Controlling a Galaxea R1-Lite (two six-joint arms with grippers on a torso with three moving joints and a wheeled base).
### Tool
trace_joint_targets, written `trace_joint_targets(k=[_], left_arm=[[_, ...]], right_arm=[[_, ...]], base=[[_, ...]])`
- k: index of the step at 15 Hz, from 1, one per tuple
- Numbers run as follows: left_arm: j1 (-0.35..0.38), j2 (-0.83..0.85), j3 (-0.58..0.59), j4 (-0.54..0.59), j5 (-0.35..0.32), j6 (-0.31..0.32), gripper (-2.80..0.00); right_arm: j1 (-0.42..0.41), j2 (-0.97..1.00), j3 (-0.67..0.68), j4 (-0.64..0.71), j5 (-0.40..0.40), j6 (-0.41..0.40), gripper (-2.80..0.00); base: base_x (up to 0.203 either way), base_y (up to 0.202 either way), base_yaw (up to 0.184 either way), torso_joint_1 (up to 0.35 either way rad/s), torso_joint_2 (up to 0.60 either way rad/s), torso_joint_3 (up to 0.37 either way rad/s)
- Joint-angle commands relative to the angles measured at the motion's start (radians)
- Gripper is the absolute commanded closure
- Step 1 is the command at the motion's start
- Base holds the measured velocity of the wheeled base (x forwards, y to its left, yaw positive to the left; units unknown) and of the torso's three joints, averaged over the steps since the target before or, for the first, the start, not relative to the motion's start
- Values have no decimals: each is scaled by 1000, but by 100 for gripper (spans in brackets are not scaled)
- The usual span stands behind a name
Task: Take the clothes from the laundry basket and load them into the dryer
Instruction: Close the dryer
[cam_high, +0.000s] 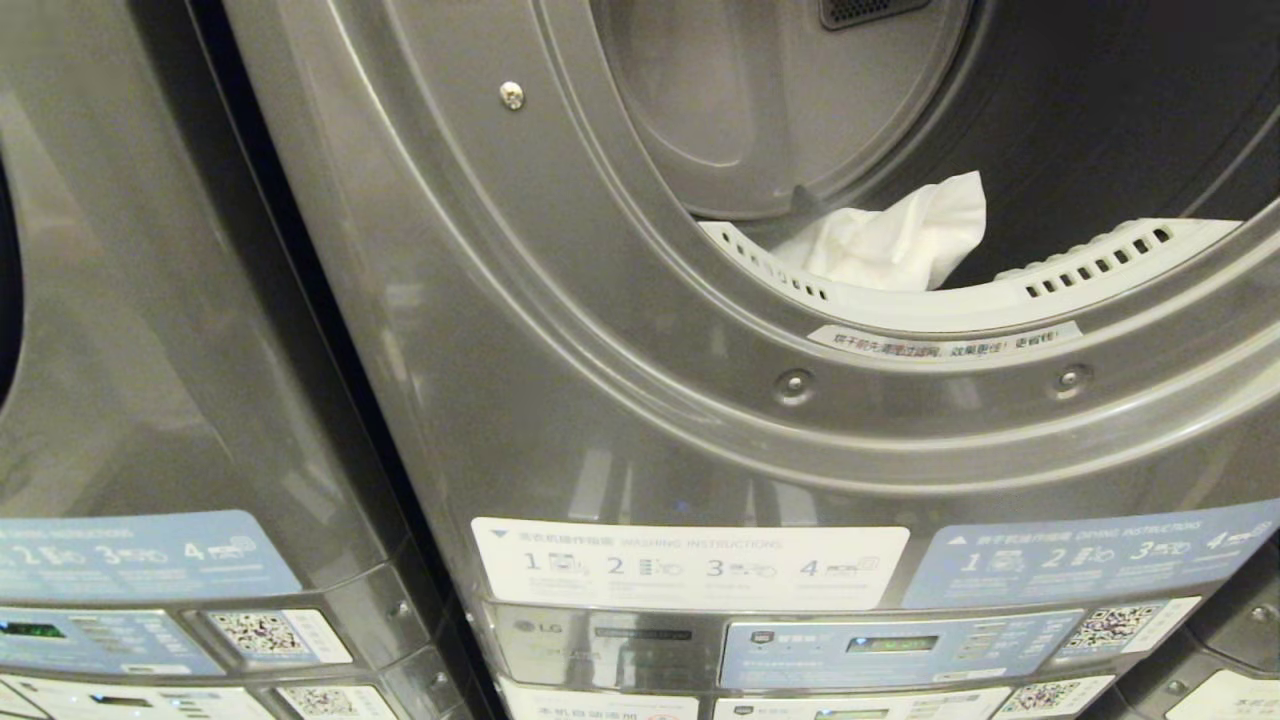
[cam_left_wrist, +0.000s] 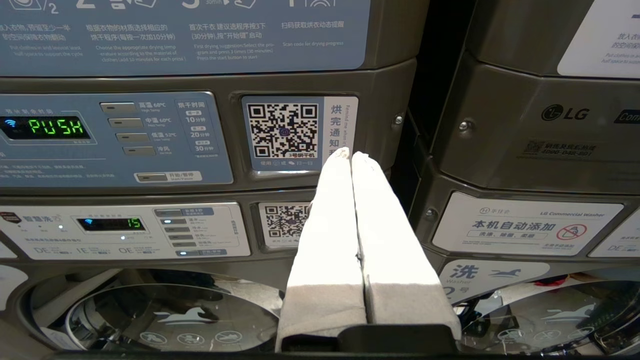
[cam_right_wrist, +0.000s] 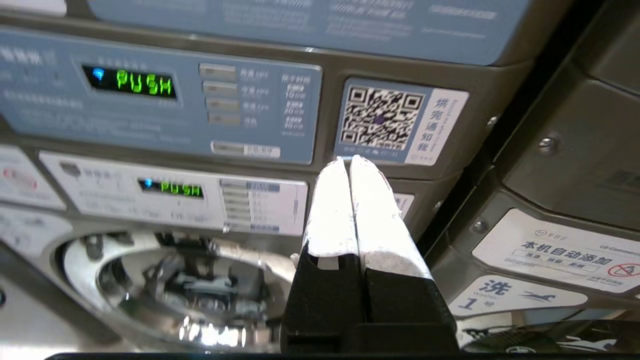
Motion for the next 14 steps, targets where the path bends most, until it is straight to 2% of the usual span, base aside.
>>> trace_joint_targets(k=[1, 5, 9, 10, 12, 14], left_arm=[[0, 0, 0, 0, 0, 0, 0], [0, 0, 0, 0, 0, 1, 0], [0, 0, 0, 0, 0, 0, 0], [0, 0, 0, 0, 0, -1, 0], [0, 0, 0, 0, 0, -1, 0], [0, 0, 0, 0, 0, -1, 0]], right_arm=[[-8, -61, 1, 2, 1, 1, 0], [-8, -61, 18, -38, 1, 20, 0], [-9, -61, 14, -32, -53, 98, 0], [-12, -61, 17, -37, -55, 89, 0], [-13, -61, 18, -30, -38, -16, 0], [-13, -61, 17, -30, -26, -21, 0]], base=[[0, 0, 0, 0, 0, 0], [0, 0, 0, 0, 0, 0], [0, 0, 0, 0, 0, 0], [0, 0, 0, 0, 0, 0], [0, 0, 0, 0, 0, 0], [0, 0, 0, 0, 0, 0]])
